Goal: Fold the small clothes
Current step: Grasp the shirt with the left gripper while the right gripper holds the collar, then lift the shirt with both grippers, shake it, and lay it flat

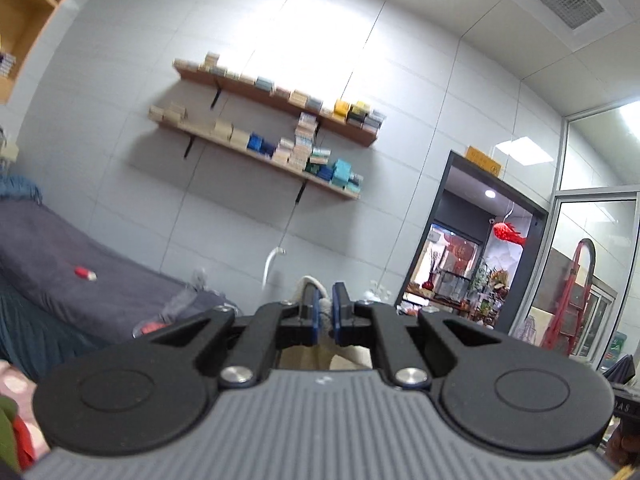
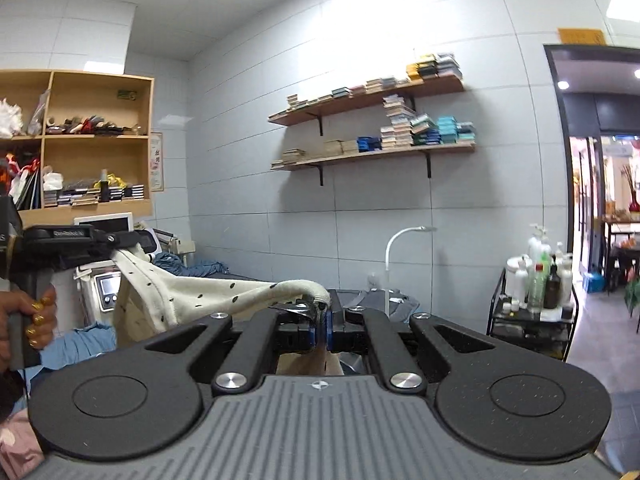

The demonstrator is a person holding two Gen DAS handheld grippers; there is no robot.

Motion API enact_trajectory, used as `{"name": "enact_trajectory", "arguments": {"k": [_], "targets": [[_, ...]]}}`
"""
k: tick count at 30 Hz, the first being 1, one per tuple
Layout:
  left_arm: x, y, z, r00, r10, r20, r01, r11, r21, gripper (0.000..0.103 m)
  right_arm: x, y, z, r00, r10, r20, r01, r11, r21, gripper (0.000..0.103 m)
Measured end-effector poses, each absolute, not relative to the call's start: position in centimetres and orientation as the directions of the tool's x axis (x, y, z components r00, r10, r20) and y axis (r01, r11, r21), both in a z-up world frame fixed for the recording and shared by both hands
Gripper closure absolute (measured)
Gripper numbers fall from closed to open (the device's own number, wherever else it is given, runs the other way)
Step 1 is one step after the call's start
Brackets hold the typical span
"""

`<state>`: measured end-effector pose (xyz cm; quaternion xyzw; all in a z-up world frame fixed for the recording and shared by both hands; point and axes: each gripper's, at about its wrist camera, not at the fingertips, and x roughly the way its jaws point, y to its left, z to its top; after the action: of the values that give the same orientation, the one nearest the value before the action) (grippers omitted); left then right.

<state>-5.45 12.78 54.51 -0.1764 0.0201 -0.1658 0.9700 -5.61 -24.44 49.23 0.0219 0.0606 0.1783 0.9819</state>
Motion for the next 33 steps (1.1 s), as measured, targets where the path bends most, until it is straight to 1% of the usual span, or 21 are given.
{"name": "enact_trajectory", "arguments": {"k": [3,6,8,10,12,13,15,17,19,20,22,23,25,26,27,28,29,30,31,32,33], "targets": [[-9.6,14.1,58.2,0.948,-0.302,0.099,0.318,0.895,-0.313,0.097,-6.5,-24.2,51.6,0.913,0.401,-0.069,-0.399,0.916,0.049,0.097],[-12.1,14.1,61.1,0.938,-0.315,0.147,0.345,0.895,-0.283,0.097,-7.1,-23.7,53.5,0.913,0.408,-0.002,-0.408,0.912,-0.043,0.097],[-12.5,13.7,61.9,0.932,-0.328,0.154,0.359,0.889,-0.284,0.097,-6.3,-23.6,54.0,0.927,0.376,-0.006,-0.375,0.925,-0.060,0.097],[-12.4,13.1,61.8,0.947,-0.280,0.158,0.313,0.916,-0.251,0.096,-5.5,-24.1,54.0,0.921,0.388,-0.009,-0.388,0.921,-0.028,0.097],[-10.9,12.4,61.2,0.957,-0.259,0.132,0.284,0.932,-0.225,0.096,-4.8,-23.8,53.6,0.928,0.372,-0.017,-0.372,0.927,-0.041,0.097],[-9.6,12.2,60.4,0.963,-0.244,0.113,0.265,0.935,-0.234,0.096,-4.3,-23.5,53.2,0.928,0.371,-0.029,-0.372,0.927,-0.050,0.097],[-4.5,11.9,57.5,0.975,-0.221,0.017,0.218,0.940,-0.262,0.096,-2.5,-23.2,51.9,0.932,0.356,-0.067,-0.359,0.932,-0.045,0.097],[1.3,11.8,53.7,0.972,-0.200,-0.122,0.158,0.943,-0.292,0.096,0.7,-23.0,49.9,0.933,0.331,-0.144,-0.338,0.941,-0.022,0.097],[6.9,11.4,49.2,0.954,-0.178,-0.240,0.099,0.947,-0.307,0.096,4.9,-22.9,46.9,0.932,0.279,-0.232,-0.290,0.957,-0.016,0.097],[9.3,10.9,47.0,0.945,-0.157,-0.288,0.071,0.955,-0.289,0.096,7.4,-22.9,45.0,0.924,0.252,-0.289,-0.262,0.965,0.002,0.097],[13.8,9.6,42.8,0.920,-0.120,-0.373,0.025,0.968,-0.249,0.095,12.3,-22.5,40.9,0.910,0.169,-0.379,-0.195,0.980,-0.029,0.097],[16.8,8.8,40.3,0.901,-0.093,-0.423,0.013,0.982,-0.190,0.093,14.7,-22.2,38.7,0.900,0.128,-0.418,-0.165,0.985,-0.054,0.097],[20.6,7.2,36.1,0.850,-0.079,-0.520,0.015,0.992,-0.127,0.091,19.4,-21.7,34.0,0.861,0.047,-0.507,-0.104,0.991,-0.085,0.096],[22.5,6.5,33.8,0.814,-0.062,-0.577,0.001,0.994,-0.106,0.089,21.3,-21.5,31.8,0.838,0.011,-0.546,-0.083,0.991,-0.107,0.094],[24.1,6.3,31.8,0.769,-0.060,-0.637,-0.011,0.994,-0.107,0.075,23.0,-21.4,29.5,0.811,-0.036,-0.585,-0.045,0.991,-0.123,0.092],[25.1,6.1,30.1,0.731,-0.057,-0.680,-0.020,0.994,-0.104,0.053,24.3,-21.7,27.6,0.775,-0.078,-0.627,-0.001,0.992,-0.124,0.081],[26.0,6.3,28.0,0.697,-0.040,-0.716,-0.036,0.995,-0.091,0.043,25.2,-21.9,25.8,0.740,-0.110,-0.663,0.029,0.991,-0.132,0.066],[26.4,6.6,26.2,0.676,-0.026,-0.736,-0.050,0.995,-0.082,0.036,25.8,-22.1,24.3,0.713,-0.138,-0.687,0.052,0.988,-0.145,0.057],[26.3,7.0,24.8,0.667,-0.016,-0.745,-0.063,0.995,-0.078,0.036,25.8,-22.3,23.0,0.687,-0.158,-0.709,0.069,0.986,-0.153,0.048],[26.2,7.5,23.6,0.658,-0.015,-0.752,-0.071,0.994,-0.083,0.036,25.3,-22.4,22.2,0.680,-0.159,-0.716,0.073,0.986,-0.149,0.049],[26.0,8.2,22.6,0.649,-0.023,-0.761,-0.079,0.992,-0.097,0.030,24.6,-22.6,21.6,0.680,-0.143,-0.719,0.065,0.989,-0.135,0.048]]}}
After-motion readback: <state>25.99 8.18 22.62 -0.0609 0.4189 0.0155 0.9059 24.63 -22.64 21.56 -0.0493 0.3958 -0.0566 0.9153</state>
